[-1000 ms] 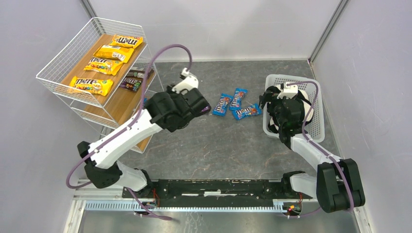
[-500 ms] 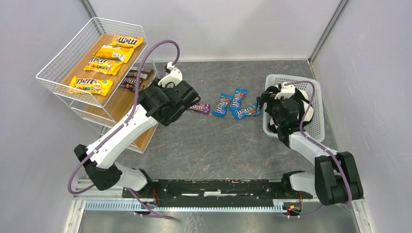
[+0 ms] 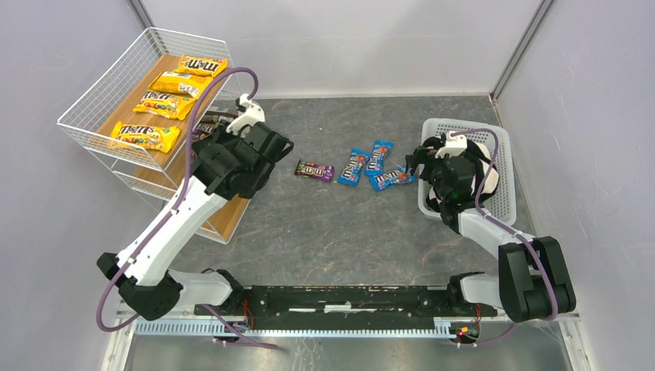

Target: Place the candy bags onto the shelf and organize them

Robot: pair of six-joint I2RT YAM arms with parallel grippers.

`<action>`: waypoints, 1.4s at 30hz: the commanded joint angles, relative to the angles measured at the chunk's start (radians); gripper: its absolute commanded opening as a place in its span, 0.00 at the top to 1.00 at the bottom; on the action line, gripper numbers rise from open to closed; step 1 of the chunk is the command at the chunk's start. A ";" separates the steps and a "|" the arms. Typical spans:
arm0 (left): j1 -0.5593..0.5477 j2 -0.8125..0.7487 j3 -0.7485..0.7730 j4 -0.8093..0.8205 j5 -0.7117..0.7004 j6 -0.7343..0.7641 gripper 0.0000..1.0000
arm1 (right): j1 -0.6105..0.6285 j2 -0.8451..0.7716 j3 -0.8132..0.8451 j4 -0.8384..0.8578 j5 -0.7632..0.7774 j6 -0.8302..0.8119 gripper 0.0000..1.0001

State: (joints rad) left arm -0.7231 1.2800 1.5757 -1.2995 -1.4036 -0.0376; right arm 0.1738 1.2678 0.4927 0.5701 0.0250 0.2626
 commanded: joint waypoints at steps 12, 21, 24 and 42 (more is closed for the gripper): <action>0.091 -0.064 -0.250 0.231 0.235 0.179 0.98 | -0.003 0.024 0.009 0.059 -0.023 0.017 0.02; 0.110 -0.135 -0.388 0.377 0.357 0.324 0.98 | -0.002 0.033 0.009 0.064 -0.023 0.022 0.02; 0.122 -0.159 -0.423 0.441 0.354 0.384 0.98 | -0.003 0.034 0.009 0.064 -0.022 0.022 0.02; 0.222 -0.166 -0.525 0.818 0.415 0.689 0.98 | -0.002 0.044 0.005 0.077 -0.056 0.034 0.02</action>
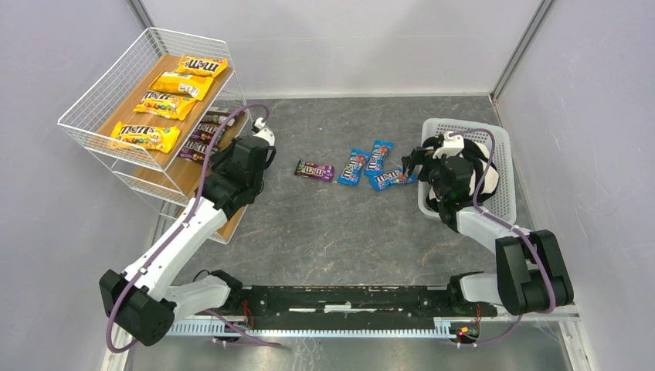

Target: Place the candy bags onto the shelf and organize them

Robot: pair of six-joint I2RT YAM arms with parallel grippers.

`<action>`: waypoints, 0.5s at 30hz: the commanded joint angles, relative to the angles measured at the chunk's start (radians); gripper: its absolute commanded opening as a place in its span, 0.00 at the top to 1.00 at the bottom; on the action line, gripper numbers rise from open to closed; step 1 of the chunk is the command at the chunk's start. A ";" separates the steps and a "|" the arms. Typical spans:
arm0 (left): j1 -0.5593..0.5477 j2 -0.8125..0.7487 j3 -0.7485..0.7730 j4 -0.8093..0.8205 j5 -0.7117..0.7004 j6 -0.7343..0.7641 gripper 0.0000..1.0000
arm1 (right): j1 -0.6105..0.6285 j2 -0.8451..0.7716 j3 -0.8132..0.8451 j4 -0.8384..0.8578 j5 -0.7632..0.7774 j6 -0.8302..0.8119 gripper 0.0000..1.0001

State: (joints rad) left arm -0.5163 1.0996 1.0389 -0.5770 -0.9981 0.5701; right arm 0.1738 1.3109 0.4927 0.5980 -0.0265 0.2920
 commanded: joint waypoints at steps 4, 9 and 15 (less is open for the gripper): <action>0.019 0.012 -0.010 0.116 -0.021 0.113 0.98 | -0.002 0.002 0.004 0.051 -0.005 0.005 0.02; 0.038 0.023 -0.005 0.115 -0.044 0.115 0.98 | -0.002 0.008 0.006 0.054 -0.009 0.007 0.02; 0.041 0.030 0.000 0.098 -0.052 0.106 0.98 | -0.002 0.007 0.005 0.054 -0.007 0.007 0.02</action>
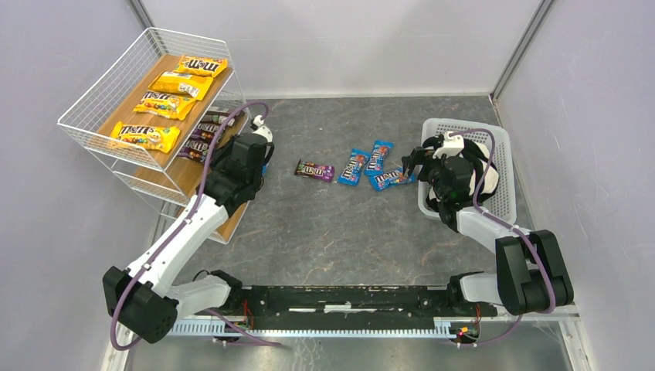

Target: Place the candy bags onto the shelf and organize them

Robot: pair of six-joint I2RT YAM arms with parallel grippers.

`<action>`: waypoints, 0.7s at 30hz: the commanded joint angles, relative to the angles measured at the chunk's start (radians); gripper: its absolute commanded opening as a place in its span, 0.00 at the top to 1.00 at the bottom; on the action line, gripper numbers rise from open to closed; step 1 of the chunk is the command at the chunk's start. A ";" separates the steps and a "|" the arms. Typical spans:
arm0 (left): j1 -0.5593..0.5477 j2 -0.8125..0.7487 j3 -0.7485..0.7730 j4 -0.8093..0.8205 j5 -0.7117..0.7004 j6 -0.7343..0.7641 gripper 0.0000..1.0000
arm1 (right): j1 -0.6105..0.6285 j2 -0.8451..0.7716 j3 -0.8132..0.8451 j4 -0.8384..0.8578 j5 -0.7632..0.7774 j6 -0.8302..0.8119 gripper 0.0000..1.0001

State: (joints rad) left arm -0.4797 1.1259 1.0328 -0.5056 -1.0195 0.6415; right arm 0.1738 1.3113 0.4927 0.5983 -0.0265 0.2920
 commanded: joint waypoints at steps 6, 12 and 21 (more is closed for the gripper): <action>-0.002 -0.009 0.018 -0.009 -0.009 0.011 0.75 | -0.003 0.014 0.007 0.055 -0.012 0.010 0.02; -0.028 -0.032 0.045 -0.080 0.017 -0.049 0.51 | -0.003 0.022 0.010 0.055 -0.016 0.010 0.02; -0.142 -0.020 0.099 -0.220 0.072 -0.140 0.38 | -0.002 0.046 0.019 0.055 -0.023 0.009 0.02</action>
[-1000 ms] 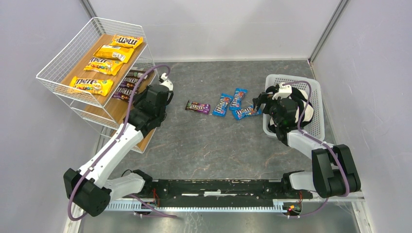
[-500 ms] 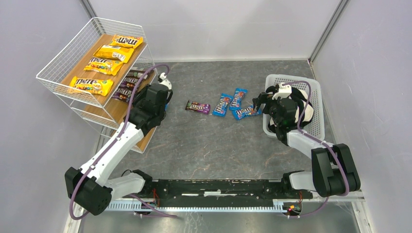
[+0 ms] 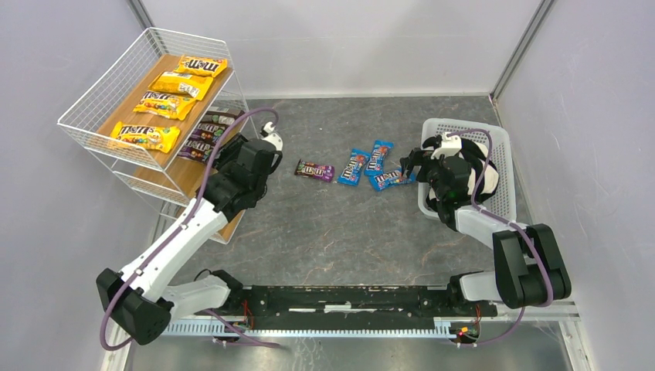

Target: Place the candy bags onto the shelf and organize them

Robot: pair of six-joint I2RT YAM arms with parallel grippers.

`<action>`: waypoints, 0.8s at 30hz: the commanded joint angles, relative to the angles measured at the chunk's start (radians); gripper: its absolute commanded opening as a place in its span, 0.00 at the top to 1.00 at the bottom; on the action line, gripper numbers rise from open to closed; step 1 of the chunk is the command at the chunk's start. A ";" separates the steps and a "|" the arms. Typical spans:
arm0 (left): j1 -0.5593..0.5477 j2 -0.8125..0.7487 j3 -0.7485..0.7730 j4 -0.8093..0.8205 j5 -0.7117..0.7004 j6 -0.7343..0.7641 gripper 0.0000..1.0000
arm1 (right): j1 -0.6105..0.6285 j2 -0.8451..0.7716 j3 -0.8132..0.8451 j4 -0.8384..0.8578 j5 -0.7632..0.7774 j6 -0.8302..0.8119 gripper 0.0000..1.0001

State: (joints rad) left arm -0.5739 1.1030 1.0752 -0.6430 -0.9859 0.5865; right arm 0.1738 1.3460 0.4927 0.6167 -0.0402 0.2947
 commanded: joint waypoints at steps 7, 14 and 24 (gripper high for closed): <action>-0.255 0.028 0.133 -0.125 0.108 -0.260 0.26 | -0.002 0.021 0.021 0.037 -0.010 0.001 0.02; -0.394 0.283 0.295 -0.127 0.125 -0.514 0.11 | -0.003 0.024 0.024 0.032 0.002 -0.007 0.02; -0.392 0.772 0.527 -0.054 0.107 -0.753 0.09 | -0.004 0.024 0.023 0.025 0.034 -0.026 0.02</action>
State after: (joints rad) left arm -0.9657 1.7584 1.5105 -0.7444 -0.8612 -0.0242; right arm 0.1738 1.3693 0.4931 0.6193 -0.0326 0.2871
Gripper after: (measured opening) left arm 0.944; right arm 0.979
